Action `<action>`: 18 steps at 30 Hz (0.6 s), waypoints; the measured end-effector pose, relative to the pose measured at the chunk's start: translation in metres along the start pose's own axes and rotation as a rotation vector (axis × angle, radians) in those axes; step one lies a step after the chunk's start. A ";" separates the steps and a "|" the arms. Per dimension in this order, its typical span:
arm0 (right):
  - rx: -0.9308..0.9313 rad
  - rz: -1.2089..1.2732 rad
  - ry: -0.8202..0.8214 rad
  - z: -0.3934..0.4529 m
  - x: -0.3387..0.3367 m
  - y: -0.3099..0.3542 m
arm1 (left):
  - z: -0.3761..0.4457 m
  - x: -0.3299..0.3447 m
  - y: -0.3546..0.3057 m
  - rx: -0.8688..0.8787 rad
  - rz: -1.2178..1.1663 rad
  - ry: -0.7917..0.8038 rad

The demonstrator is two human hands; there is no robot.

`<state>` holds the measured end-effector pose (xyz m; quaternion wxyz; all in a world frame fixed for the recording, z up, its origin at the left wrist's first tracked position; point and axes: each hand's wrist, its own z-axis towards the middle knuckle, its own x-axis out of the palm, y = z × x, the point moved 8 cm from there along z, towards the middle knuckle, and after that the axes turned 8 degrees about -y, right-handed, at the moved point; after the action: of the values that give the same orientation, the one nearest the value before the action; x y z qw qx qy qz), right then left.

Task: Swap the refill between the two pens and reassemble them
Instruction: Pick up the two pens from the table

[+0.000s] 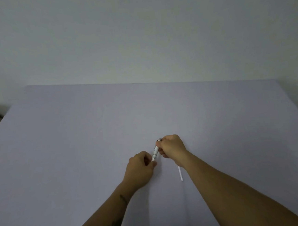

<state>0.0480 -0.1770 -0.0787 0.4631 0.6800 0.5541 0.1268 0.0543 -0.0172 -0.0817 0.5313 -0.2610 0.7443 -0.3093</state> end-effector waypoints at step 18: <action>-0.195 -0.623 -0.042 0.038 0.016 0.015 | -0.009 -0.020 0.038 -0.233 0.021 0.070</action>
<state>0.0890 -0.1811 -0.0933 0.5540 0.4325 0.7111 0.0172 0.0499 0.0245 -0.0948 0.4744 -0.3022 0.7960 -0.2239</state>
